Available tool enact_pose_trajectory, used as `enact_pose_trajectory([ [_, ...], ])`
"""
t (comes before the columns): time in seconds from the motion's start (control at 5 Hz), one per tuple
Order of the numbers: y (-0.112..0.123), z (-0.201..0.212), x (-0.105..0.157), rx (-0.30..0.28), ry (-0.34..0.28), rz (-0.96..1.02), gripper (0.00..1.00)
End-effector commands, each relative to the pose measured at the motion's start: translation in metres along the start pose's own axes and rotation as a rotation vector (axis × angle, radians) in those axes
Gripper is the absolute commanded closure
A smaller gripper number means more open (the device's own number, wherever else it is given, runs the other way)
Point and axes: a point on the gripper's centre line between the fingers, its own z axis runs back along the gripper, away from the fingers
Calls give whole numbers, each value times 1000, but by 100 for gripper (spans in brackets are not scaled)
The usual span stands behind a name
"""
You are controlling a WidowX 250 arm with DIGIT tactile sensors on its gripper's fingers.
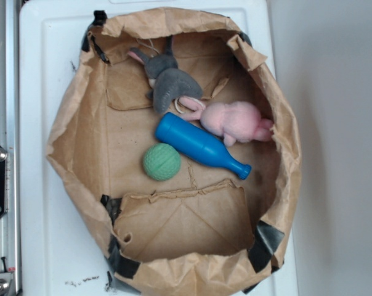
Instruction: Grab the green ball.
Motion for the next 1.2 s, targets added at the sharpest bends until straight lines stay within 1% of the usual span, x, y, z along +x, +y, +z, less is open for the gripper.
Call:
enact_pose_trajectory([
  [0.0, 0, 0, 0, 0, 0, 0, 0],
  [0.2, 5, 2, -1, 0, -20, 45, 0],
  [0.4, 18, 4, 6, -25, -18, 113, 0],
  [0.6, 24, 2, 13, -12, -12, 166, 0],
  [0.8, -1, -21, 59, -14, -21, 220, 0],
  [1.0, -36, -48, 105, 11, -20, 209, 0],
])
